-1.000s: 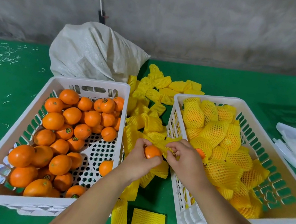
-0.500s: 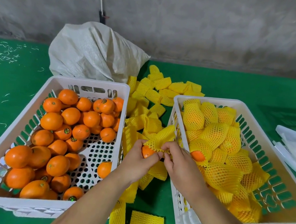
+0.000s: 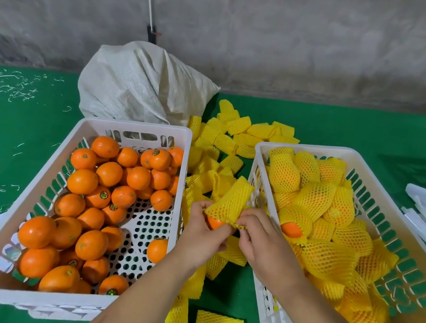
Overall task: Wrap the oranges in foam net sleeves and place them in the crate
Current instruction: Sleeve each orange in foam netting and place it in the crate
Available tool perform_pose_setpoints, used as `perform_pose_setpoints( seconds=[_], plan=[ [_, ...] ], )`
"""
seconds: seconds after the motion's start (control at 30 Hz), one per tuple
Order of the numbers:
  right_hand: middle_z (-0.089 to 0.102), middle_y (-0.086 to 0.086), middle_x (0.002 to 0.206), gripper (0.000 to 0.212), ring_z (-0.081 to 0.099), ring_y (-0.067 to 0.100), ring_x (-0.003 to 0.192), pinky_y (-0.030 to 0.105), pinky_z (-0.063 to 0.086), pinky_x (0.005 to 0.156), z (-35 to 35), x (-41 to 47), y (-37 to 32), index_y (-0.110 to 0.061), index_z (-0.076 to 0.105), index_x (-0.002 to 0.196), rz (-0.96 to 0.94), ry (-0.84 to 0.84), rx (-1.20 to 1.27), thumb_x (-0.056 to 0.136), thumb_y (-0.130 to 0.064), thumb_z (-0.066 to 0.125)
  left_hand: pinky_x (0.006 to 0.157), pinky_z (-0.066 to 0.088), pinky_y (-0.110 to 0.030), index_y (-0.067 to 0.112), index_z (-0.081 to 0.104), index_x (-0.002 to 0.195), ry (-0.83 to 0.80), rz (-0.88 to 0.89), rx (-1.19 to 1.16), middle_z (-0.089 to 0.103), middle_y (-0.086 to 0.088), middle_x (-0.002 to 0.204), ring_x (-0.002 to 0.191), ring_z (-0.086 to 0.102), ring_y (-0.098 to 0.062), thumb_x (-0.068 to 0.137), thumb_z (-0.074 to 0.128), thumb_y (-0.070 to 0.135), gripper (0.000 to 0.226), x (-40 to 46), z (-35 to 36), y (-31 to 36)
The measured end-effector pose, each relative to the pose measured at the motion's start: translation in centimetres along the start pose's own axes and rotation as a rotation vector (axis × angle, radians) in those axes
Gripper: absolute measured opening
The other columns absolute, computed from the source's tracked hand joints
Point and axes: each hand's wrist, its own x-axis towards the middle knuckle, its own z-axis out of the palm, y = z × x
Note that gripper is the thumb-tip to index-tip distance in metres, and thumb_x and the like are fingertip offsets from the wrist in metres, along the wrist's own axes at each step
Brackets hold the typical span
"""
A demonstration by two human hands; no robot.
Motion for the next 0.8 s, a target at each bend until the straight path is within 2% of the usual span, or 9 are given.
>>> perform_pose_setpoints(
  seconds=[0.1,0.13,0.23,0.33,0.43,0.57,0.67,0.73,0.8],
  plan=[
    [0.057,0.005,0.118,0.022,0.058,0.022,0.108,0.039,0.053,0.091,0.0,0.0,0.0,-0.011,0.058,0.112,-0.006,-0.004,0.001,0.093,-0.004,0.067,0.074,0.065,-0.034,0.057,0.031,0.139,-0.041,-0.016,-0.01,0.075,-0.014,0.097,0.085,0.077,-0.029,0.097,0.069,0.019,0.068,-0.3,0.1,0.2],
    [0.054,0.003,0.118,0.024,0.057,0.021,0.11,0.037,0.052,0.091,0.0,0.0,0.0,-0.014,0.054,0.113,0.009,-0.008,0.023,0.094,-0.006,0.065,0.077,0.066,-0.037,0.058,0.032,0.143,-0.075,-0.029,-0.018,0.076,-0.018,0.1,0.087,0.076,-0.033,0.098,0.067,0.02,0.069,-0.3,0.1,0.3],
    [0.048,-0.001,0.123,0.03,0.054,0.017,0.113,0.031,0.053,0.092,0.1,0.1,0.1,-0.019,0.046,0.122,0.091,-0.019,0.081,0.096,-0.012,0.06,0.084,0.065,-0.044,0.038,0.046,0.148,-0.157,-0.079,-0.122,0.073,-0.026,0.109,0.086,0.074,-0.032,0.096,0.07,0.019,0.061,-0.4,-0.1,0.6],
    [0.048,-0.005,0.132,0.04,0.053,0.01,0.119,0.02,0.046,0.097,0.1,0.2,0.6,-0.018,0.051,0.138,0.175,0.025,0.167,0.099,-0.009,0.055,0.085,0.063,-0.041,0.032,0.047,0.148,-0.206,-0.059,-0.16,0.07,-0.023,0.118,0.091,0.075,-0.031,0.093,0.074,0.004,0.067,-0.5,-0.5,0.8],
    [0.051,-0.003,0.126,0.034,0.052,0.006,0.114,0.012,0.043,0.096,-0.1,0.1,1.1,-0.012,0.064,0.131,0.196,0.108,0.18,0.1,-0.003,0.053,0.077,0.063,-0.037,0.025,0.048,0.151,-0.178,-0.003,-0.018,0.066,-0.017,0.12,0.08,0.071,-0.025,0.092,0.078,0.005,0.069,-0.8,-0.1,0.6],
    [0.05,-0.002,0.122,0.029,0.054,0.008,0.11,0.016,0.046,0.088,-0.3,0.2,0.8,-0.011,0.065,0.116,0.273,0.113,0.205,0.096,-0.013,0.044,0.073,0.063,-0.031,0.025,0.057,0.136,-0.18,0.035,0.073,0.071,-0.009,0.118,0.085,0.075,-0.024,0.091,0.082,0.018,0.052,-1.1,0.4,0.4],
    [0.053,-0.005,0.116,0.027,0.054,0.003,0.099,0.017,0.045,0.079,-0.3,0.4,0.6,-0.016,0.058,0.118,0.312,0.061,0.236,0.098,-0.021,0.04,0.07,0.061,-0.029,0.024,0.058,0.129,-0.165,0.045,0.051,0.074,-0.01,0.111,0.082,0.076,-0.023,0.092,0.081,0.019,0.044,-1.1,0.3,0.6],
    [0.055,-0.012,0.096,0.023,0.056,-0.001,0.082,0.012,0.041,0.064,-0.4,0.5,0.8,-0.02,0.056,0.119,0.349,0.059,0.263,0.1,-0.024,0.044,0.069,0.061,-0.029,0.028,0.059,0.126,-0.145,0.065,0.057,0.075,-0.005,0.105,0.079,0.075,-0.02,0.092,0.081,0.019,0.041,-1.1,0.2,0.6],
    [0.054,-0.019,0.082,0.021,0.055,-0.006,0.07,0.007,0.037,0.057,-0.3,0.4,1.1,-0.02,0.06,0.12,0.388,0.078,0.288,0.102,-0.015,0.05,0.068,0.061,-0.028,0.032,0.058,0.125,-0.12,0.086,0.076,0.075,0.003,0.1,0.076,0.073,-0.016,0.093,0.08,0.021,0.04,-1.1,0.2,0.6]
  ],
)
